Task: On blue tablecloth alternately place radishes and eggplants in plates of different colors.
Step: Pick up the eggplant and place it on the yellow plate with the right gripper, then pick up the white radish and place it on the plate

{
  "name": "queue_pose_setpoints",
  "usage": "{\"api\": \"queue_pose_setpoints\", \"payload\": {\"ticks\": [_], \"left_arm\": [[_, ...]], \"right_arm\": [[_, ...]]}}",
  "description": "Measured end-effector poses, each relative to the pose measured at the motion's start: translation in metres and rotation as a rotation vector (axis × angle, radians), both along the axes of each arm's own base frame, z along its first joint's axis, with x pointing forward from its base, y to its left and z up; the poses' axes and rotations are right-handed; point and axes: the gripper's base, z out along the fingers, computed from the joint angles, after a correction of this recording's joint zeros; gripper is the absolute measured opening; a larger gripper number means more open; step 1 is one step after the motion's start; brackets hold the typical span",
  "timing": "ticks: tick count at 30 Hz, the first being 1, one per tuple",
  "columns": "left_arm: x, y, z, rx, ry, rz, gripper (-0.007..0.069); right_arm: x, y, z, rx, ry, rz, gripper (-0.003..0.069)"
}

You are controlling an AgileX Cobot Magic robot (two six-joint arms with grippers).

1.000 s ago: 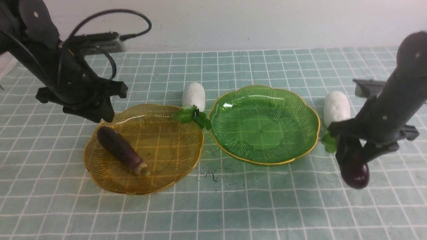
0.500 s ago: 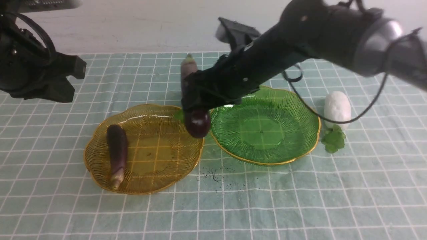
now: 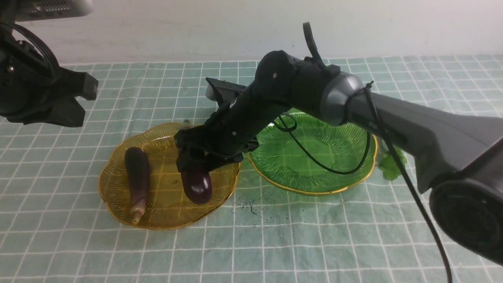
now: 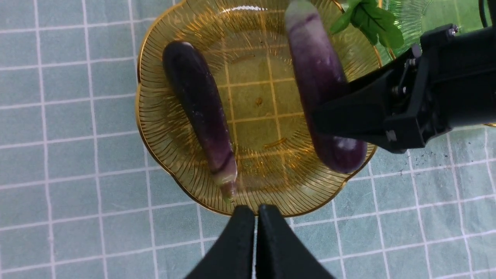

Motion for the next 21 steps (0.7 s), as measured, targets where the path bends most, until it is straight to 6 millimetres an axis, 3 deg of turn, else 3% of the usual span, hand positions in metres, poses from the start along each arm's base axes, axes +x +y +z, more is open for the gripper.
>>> {"api": "queue_pose_setpoints", "payload": {"ticks": [4,9,11,12,13,14,16,17,19,21], "left_arm": [[0.008,-0.003,-0.006,-0.022,0.009,-0.012,-0.0008],[0.023,-0.01,-0.011,-0.022,-0.005,-0.041,-0.0008],[0.041,-0.024,-0.01,-0.023,-0.016,-0.081,-0.0008],[0.043,-0.025,-0.012,-0.023,-0.01,-0.084,-0.0008],[0.051,-0.031,-0.01,-0.024,-0.018,-0.097,-0.0008],[0.073,-0.043,-0.015,-0.031,-0.006,-0.112,-0.0008],[0.096,-0.053,-0.021,-0.044,0.009,-0.108,-0.0008],[0.098,-0.054,-0.022,-0.045,0.011,-0.108,-0.0008],[0.133,-0.064,-0.037,-0.043,0.043,-0.113,-0.0008],[0.155,-0.072,-0.049,-0.042,0.048,-0.12,-0.0006]], "right_arm": [[0.004,-0.02,0.016,-0.041,0.029,0.025,0.0612],[0.02,-0.055,0.061,-0.062,-0.058,0.0,0.0576],[0.028,-0.083,0.093,-0.086,-0.157,-0.057,0.0488],[0.029,-0.089,0.099,-0.102,-0.179,-0.071,0.0465],[0.029,-0.104,0.115,-0.13,-0.225,-0.102,0.04],[0.026,-0.129,0.143,-0.175,-0.297,-0.162,0.0279],[0.02,-0.158,0.167,-0.227,-0.356,-0.232,0.012],[0.017,-0.162,0.172,-0.237,-0.366,-0.243,0.0096],[-0.001,-0.2,0.195,-0.301,-0.402,-0.328,0.0012],[-0.015,-0.221,0.206,-0.328,-0.412,-0.367,-0.0002]]}}
